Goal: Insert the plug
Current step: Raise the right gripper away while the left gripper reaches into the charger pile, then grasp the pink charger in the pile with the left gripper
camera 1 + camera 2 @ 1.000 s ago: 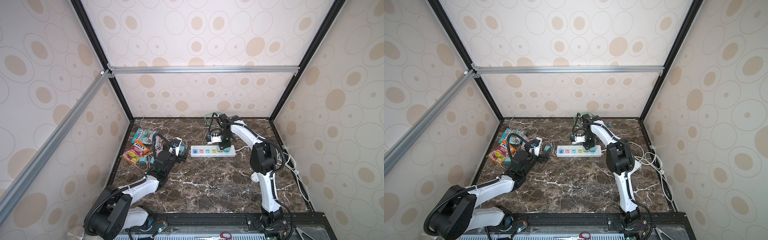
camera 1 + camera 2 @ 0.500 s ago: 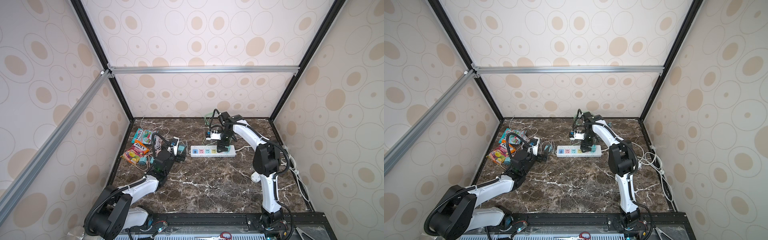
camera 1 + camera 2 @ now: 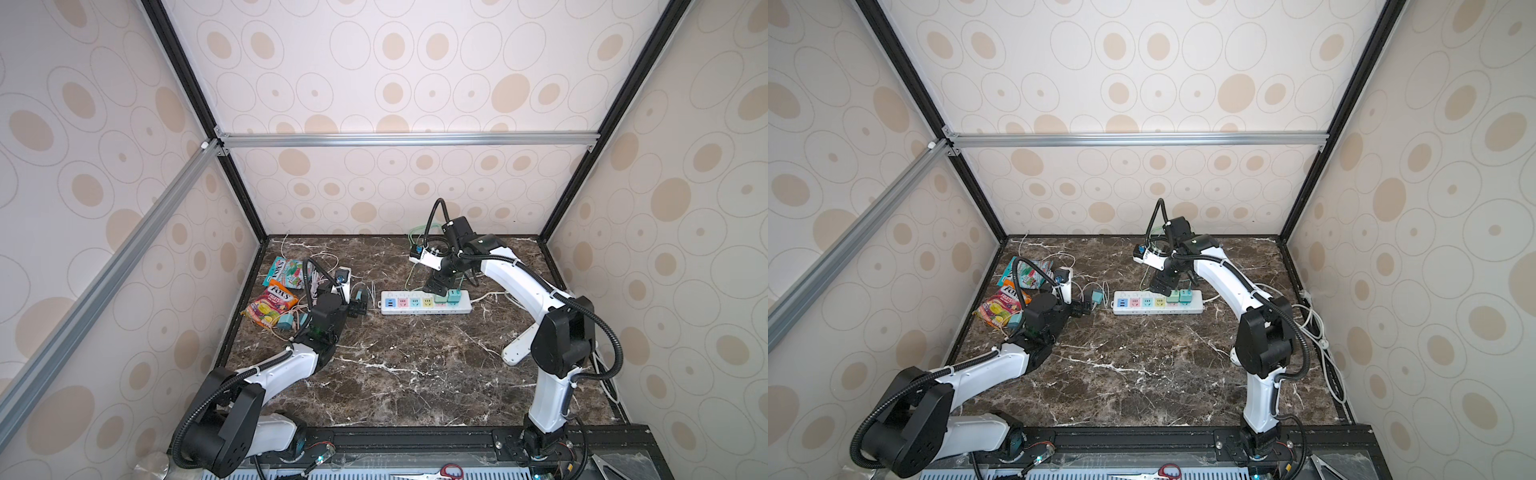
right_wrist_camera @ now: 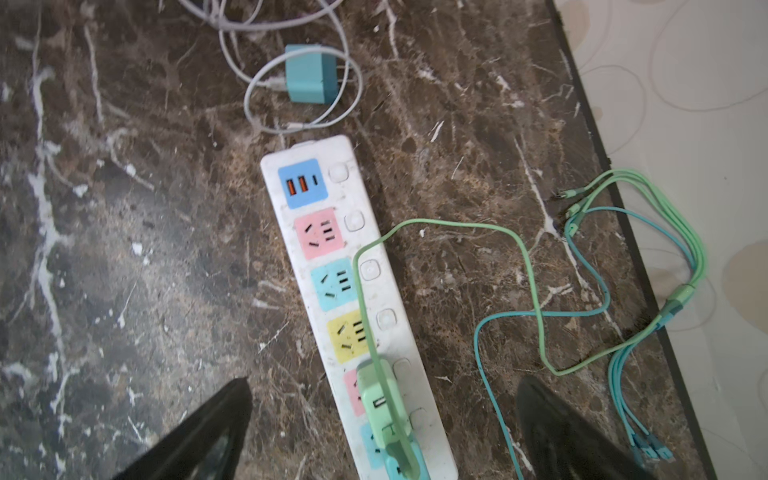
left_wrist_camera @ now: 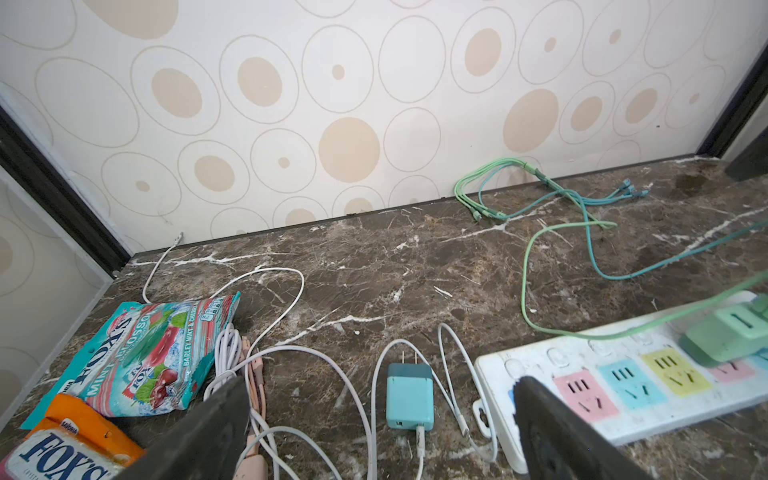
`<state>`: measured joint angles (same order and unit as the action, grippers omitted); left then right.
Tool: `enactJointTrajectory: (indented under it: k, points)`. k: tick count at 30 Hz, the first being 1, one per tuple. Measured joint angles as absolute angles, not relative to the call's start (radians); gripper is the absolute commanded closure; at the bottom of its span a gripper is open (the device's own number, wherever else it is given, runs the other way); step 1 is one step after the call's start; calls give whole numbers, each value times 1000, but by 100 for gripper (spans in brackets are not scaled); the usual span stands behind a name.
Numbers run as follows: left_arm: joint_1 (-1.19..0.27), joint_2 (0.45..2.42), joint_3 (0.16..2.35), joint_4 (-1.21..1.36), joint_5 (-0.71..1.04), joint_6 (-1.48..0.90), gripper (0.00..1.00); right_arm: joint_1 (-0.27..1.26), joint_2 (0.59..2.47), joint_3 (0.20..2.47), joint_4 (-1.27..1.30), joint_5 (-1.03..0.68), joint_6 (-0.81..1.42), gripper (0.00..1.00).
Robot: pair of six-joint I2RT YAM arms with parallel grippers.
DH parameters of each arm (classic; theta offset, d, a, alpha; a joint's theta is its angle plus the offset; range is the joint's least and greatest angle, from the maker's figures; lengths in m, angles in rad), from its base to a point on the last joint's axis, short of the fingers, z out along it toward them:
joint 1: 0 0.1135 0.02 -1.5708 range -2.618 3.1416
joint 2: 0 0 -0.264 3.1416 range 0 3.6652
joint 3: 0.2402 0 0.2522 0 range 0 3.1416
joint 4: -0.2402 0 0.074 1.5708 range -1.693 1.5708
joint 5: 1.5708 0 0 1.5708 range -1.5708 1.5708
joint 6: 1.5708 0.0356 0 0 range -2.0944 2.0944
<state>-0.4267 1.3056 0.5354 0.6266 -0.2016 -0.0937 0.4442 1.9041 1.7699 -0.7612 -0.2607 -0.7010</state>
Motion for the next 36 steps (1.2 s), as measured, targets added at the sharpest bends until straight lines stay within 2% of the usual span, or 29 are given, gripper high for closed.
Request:
enactJointTrajectory:
  k: [7,14,22,24,31,36]
  points:
    - [-413,1325,601,476,-250,-151,2,445,1863,1690,-542,-233,-326,0]
    - [-324,1326,665,246,-271,-262,2,445,1777,1539,-359,-135,47,0]
    - [-138,1306,682,-28,-254,-424,3,445,1718,1449,-274,-26,200,0]
    - [-107,1295,683,-65,-242,-445,7,445,1718,1444,-270,-6,210,0]
    - [-52,1398,851,-192,-182,-450,37,445,1718,1427,-260,39,221,0]
    - [-49,1546,991,-266,-166,-421,48,445,1708,1411,-262,75,219,0]
